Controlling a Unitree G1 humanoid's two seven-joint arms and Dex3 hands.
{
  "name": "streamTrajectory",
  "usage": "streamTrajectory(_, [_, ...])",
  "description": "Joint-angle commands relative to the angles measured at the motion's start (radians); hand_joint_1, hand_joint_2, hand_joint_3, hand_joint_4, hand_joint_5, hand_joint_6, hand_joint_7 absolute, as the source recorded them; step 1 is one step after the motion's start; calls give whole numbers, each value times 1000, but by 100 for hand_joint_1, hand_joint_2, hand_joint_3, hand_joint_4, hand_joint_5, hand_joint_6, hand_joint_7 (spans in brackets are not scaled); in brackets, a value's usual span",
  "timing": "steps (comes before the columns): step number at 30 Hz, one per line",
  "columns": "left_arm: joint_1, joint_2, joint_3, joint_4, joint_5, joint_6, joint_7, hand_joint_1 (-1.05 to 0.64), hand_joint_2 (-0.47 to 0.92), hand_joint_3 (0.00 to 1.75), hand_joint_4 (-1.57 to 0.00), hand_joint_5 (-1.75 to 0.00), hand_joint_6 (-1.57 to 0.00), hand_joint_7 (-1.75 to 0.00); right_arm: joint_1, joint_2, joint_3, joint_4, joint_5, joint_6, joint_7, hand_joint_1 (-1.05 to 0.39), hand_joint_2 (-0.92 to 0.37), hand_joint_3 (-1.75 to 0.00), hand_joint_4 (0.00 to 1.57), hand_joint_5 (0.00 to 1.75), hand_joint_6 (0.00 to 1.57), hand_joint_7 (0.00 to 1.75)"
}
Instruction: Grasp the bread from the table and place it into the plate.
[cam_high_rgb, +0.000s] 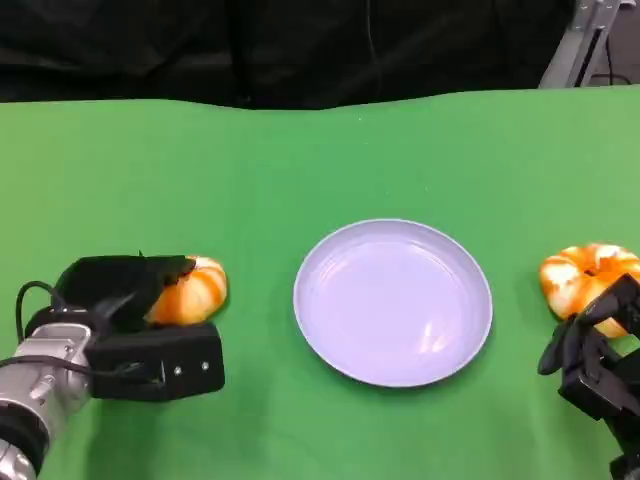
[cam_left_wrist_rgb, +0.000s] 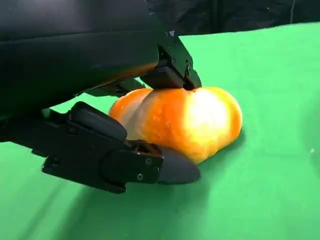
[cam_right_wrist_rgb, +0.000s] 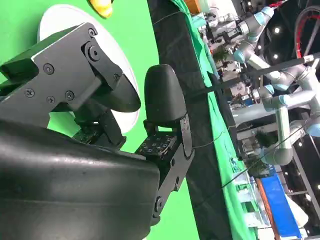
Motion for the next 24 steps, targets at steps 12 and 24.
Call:
streamTrajectory(12, [23,-20,40,14,-99,-50,39,-12,91,51,-73,-174,-57,-174,14,-13,-7,-21,7,6,0,-7,-46,-139,93,175,78,163])
streamTrajectory(24, [49,13,32,-131,-70,-127,136,-10,83,60,-72,-175,-59,-175,13,-17,-11,-18,3,12,-3,-7,-47,-137,92,175,77,163])
